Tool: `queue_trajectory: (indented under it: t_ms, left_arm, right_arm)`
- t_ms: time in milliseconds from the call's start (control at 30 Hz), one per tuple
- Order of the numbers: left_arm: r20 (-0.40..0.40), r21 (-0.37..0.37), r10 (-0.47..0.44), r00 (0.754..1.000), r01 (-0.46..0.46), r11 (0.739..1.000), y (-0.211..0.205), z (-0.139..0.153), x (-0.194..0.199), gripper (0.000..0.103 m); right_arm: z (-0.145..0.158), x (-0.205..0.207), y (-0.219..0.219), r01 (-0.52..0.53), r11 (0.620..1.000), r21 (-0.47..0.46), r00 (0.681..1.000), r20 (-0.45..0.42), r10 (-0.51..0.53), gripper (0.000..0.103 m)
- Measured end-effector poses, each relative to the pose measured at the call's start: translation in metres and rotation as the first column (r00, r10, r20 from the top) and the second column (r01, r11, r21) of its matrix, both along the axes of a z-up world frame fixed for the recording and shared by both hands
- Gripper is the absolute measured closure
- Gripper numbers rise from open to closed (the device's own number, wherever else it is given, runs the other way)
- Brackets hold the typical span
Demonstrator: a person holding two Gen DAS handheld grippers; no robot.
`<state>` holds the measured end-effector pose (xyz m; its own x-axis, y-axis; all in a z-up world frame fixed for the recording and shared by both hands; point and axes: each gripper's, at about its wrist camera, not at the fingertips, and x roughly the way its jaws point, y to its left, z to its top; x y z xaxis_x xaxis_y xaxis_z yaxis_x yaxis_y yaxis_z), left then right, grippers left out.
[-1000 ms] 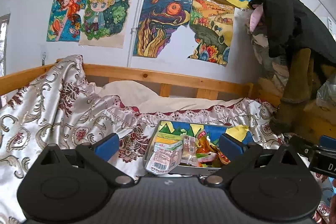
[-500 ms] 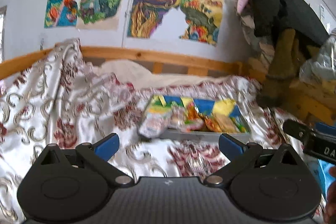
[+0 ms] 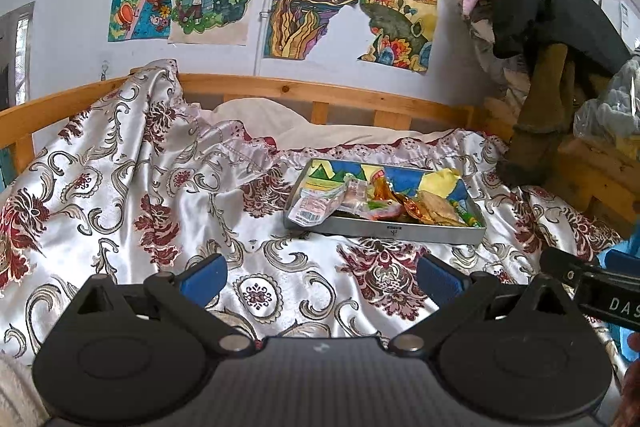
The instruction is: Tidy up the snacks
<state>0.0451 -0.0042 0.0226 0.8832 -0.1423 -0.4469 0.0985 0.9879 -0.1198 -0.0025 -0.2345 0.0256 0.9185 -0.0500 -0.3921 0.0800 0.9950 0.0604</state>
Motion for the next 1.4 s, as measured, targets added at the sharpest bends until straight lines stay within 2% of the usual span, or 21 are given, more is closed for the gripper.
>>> queue_trajectory:
  t_ms: [267, 1400]
  left_arm:
    - [-0.016, 0.056, 0.001, 1.000, -0.001, 0.998, -0.0058, -0.0051, -0.0009, 0.000]
    - [-0.040, 0.058, 0.006, 0.999, -0.004, 0.998, -0.0047, -0.0087, 0.0021, 0.000]
  right_arm:
    - [-0.0012, -0.0073, 0.0023, -0.001, 1.000, -0.004, 1.000, -0.005, 0.001, 0.001]
    - [-0.0056, -0.0029, 0.0016, 0.001, 1.000, 0.000, 1.000, -0.028, -0.001, 0.001]
